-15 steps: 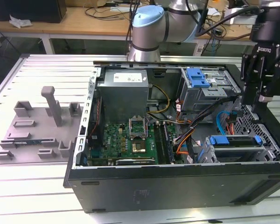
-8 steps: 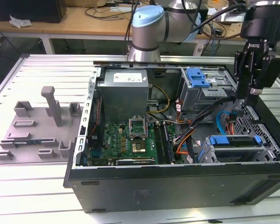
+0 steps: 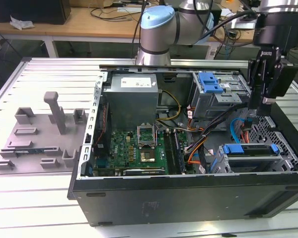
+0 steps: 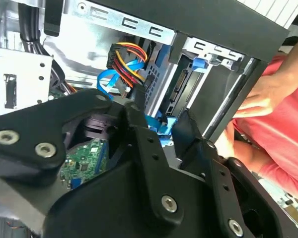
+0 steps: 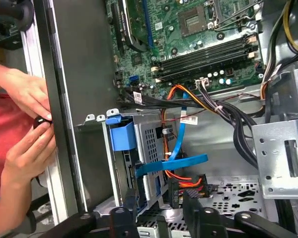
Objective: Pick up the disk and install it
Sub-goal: 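Insert the first disk wire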
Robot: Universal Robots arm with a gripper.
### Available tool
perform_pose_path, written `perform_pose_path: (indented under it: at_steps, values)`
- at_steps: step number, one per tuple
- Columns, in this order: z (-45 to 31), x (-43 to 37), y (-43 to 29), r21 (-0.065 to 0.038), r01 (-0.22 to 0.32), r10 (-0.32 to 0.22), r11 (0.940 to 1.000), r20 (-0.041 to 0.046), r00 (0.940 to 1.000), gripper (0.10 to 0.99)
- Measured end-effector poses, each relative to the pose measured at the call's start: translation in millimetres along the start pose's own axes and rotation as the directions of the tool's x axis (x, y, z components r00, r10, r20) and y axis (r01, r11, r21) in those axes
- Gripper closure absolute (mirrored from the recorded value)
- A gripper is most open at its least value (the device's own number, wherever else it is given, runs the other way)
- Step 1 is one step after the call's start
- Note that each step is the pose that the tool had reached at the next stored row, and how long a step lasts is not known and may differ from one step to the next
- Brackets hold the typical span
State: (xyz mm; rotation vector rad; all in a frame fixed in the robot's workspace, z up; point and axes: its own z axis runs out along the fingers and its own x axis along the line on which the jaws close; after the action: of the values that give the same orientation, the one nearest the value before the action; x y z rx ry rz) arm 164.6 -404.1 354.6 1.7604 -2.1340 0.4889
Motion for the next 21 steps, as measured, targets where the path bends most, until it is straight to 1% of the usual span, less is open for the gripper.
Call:
perform_pose_path:
  at_steps: [1, 2, 4, 7, 9, 15, 21]
  values:
    - [1.7, -2.2, 0.4, 0.002, 0.000, 0.000, 1.0000, -0.0097, 1.0000, 0.663]
    - [2.9, -3.8, 0.6, 0.003, 0.000, 0.001, 1.0000, -0.0148, 0.9999, 0.737]
    - [5.4, -6.9, 1.0, 0.004, -0.001, 0.001, 1.0000, -0.0224, 0.9997, 0.737]
    - [8.9, -12.0, 1.7, 0.005, -0.001, 0.001, 1.0000, -0.0295, 0.9996, 0.737]
    - [9.9, -13.2, 1.9, 0.006, -0.001, 0.001, 1.0000, -0.0323, 0.9995, 0.737]
    - [10.3, -13.5, 1.3, 0.004, 0.000, 0.001, 1.0000, -0.0325, 0.9995, 0.737]
    - [13.8, -16.0, -0.7, 0.003, 0.000, 0.000, 1.0000, -0.0337, 0.9994, 0.737]
